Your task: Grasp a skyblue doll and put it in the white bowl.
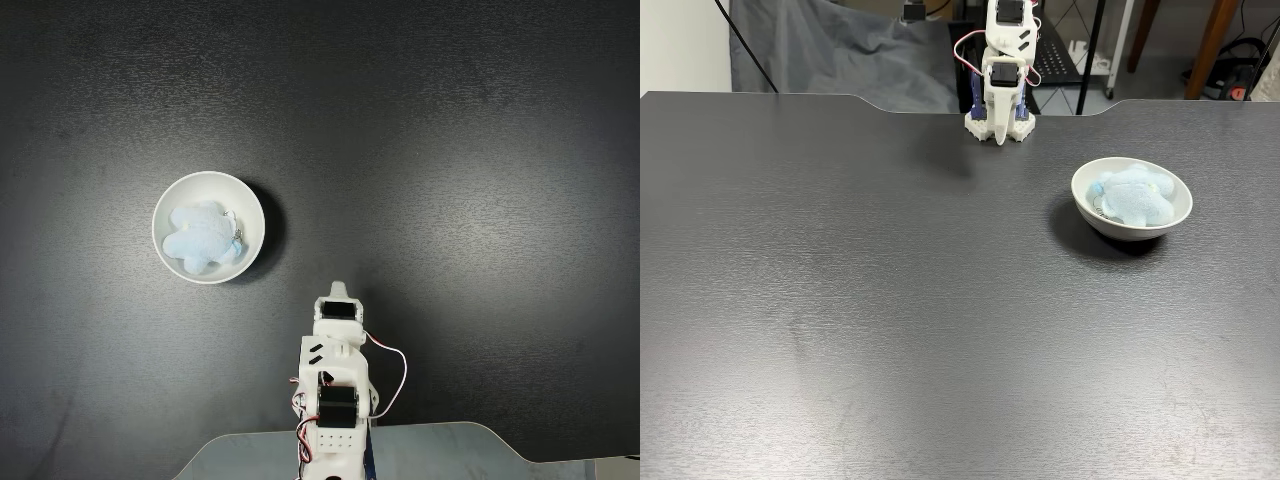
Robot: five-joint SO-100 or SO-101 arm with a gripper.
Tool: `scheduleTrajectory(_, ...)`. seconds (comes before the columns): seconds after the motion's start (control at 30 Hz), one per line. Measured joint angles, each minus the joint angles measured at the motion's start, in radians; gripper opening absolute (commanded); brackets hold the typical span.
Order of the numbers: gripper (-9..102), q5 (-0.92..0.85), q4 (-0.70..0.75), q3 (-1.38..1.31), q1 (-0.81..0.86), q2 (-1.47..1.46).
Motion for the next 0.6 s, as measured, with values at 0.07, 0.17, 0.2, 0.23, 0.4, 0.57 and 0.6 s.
scheduleTrajectory(0.07, -1, 0.000, -0.015, 0.018, 0.000, 0.000)
scheduleTrajectory(0.17, -1, 0.000, -0.025, 0.021, 0.000, 0.000)
scheduleTrajectory(0.2, -1, 0.000, -0.025, 0.021, 0.000, 0.000)
scheduleTrajectory(0.23, -1, 0.000, -0.025, 0.021, 0.000, 0.000)
scheduleTrajectory(0.4, -1, 0.000, -0.025, 0.021, 0.000, 0.000)
scheduleTrajectory(0.57, -1, 0.000, -0.025, 0.021, 0.000, 0.000)
scheduleTrajectory(0.6, -1, 0.000, -0.025, 0.021, 0.000, 0.000)
